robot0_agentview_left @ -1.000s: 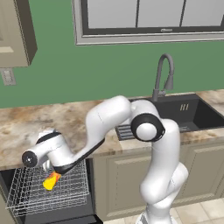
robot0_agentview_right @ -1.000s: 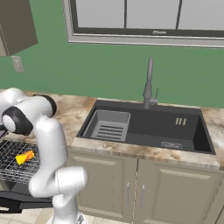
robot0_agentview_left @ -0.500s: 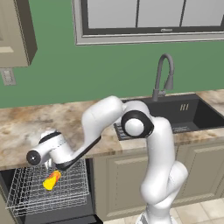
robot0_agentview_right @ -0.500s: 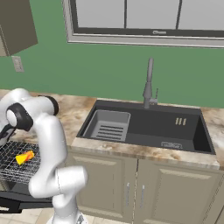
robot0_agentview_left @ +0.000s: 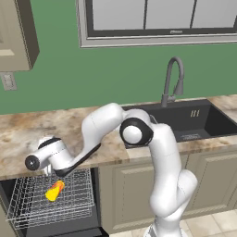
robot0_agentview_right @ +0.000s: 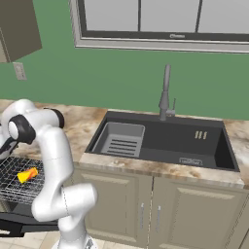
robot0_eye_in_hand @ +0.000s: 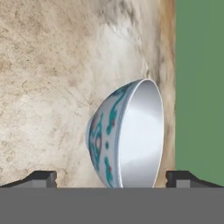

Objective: Pick up the cup and bowl from the counter, place them in the dishwasher, and close the dishwasher door.

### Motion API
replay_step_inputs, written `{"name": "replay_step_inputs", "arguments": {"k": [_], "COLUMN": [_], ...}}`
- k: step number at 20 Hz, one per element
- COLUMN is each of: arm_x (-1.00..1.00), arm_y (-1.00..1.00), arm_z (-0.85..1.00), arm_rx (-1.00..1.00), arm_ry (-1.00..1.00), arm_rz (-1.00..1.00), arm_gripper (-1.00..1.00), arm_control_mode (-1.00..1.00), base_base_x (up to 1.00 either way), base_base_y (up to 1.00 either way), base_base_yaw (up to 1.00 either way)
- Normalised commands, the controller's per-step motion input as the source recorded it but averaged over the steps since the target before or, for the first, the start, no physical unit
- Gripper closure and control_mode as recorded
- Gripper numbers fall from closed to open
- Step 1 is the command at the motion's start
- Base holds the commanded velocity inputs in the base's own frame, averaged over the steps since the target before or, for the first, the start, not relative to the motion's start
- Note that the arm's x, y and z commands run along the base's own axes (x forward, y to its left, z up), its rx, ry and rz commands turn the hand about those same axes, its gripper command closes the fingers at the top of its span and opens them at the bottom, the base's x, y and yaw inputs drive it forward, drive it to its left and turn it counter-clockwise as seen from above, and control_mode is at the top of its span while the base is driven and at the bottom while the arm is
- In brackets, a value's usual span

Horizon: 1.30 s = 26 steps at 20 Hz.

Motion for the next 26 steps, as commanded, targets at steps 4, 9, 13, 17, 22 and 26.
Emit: {"name": "replay_step_inputs", "arguments": {"k": [4,9,13,17,22,26], "arm_x": [0.29,0.22,0.11,0.07,-0.10,-0.62], "arm_y": [0.31,0.16,0.00,0.00,0.04,0.23], "arm_z": [-0.31,-0.26,-0.15,-0.08,0.09,0.28], "arm_rx": [0.00,0.00,0.00,0.00,0.00,0.00], "arm_ry": [0.00,0.00,0.00,0.00,-0.01,-0.05], "arm_rz": [0.00,0.00,0.00,0.00,0.00,0.00], "arm_gripper": [-1.00,1.00,1.00,1.00,1.00,1.00], "arm_control_mode": [-1.00,-1.00,-1.00,-1.00,-1.00,-1.00], "base_base_x": [0.00,0.00,0.00,0.00,0.00,0.00], "base_base_y": [0.00,0.00,0.00,0.00,0.00,0.00], "base_base_yaw": [0.00,0.00,0.00,0.00,0.00,0.00]}}
